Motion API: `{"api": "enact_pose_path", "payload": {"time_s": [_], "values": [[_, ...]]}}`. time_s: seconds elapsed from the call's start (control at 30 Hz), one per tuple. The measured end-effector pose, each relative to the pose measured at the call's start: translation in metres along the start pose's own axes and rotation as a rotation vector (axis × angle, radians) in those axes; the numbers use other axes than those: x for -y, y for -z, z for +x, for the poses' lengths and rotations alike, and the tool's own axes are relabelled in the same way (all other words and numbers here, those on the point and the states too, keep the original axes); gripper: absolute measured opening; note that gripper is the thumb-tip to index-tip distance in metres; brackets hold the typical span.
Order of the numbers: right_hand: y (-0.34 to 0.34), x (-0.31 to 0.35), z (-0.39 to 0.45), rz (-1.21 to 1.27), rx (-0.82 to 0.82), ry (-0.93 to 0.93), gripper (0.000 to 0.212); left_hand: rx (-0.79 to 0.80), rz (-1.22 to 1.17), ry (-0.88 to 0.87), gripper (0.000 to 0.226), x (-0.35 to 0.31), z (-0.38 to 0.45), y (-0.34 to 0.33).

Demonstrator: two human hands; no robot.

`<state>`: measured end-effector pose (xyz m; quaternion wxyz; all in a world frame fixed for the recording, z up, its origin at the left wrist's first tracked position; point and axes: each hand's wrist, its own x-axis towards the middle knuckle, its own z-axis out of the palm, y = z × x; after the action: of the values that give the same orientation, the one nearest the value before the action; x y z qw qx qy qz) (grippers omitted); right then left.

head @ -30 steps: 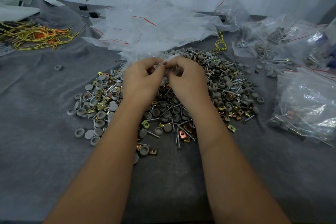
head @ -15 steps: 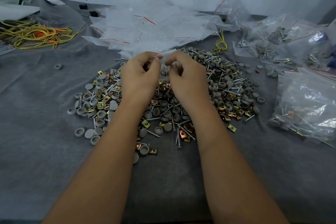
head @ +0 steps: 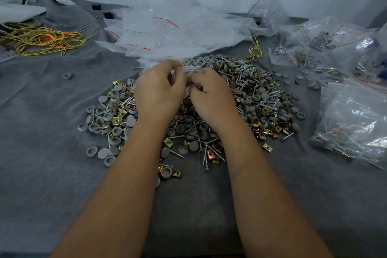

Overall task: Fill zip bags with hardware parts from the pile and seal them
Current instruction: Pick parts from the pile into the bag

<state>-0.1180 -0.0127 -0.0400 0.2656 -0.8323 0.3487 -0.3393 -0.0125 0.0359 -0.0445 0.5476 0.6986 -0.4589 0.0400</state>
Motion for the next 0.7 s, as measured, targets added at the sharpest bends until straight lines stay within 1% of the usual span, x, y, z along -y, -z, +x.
{"api": "enact_pose_path", "payload": {"time_s": [0.1,0.2,0.33,0.43,0.5,0.6,0.7], "values": [[0.002,0.002,0.000,0.023,-0.119,-0.041,0.022,0.048,0.026,0.075,0.028,0.002,0.001,-0.002],[0.007,0.003,-0.001,0.069,-0.250,-0.086,0.031,-0.011,-0.023,0.156,0.024,0.002,0.002,0.000],[0.011,-0.001,0.000,0.046,-0.291,-0.169,0.035,-0.090,-0.154,0.264,0.020,0.004,0.007,0.002],[0.010,-0.004,0.000,-0.043,-0.251,-0.171,0.030,-0.109,-0.210,0.304,0.018,0.005,0.008,0.003],[0.009,-0.006,0.001,-0.140,-0.178,-0.153,0.031,-0.114,-0.223,0.311,0.018,0.004,0.008,0.003],[0.007,-0.005,0.001,-0.280,-0.041,-0.052,0.031,-0.118,-0.245,0.325,0.016,0.004,0.008,0.003],[0.004,-0.005,0.000,-0.408,0.026,0.058,0.026,-0.103,-0.244,0.335,0.017,0.003,0.008,0.003]]}}
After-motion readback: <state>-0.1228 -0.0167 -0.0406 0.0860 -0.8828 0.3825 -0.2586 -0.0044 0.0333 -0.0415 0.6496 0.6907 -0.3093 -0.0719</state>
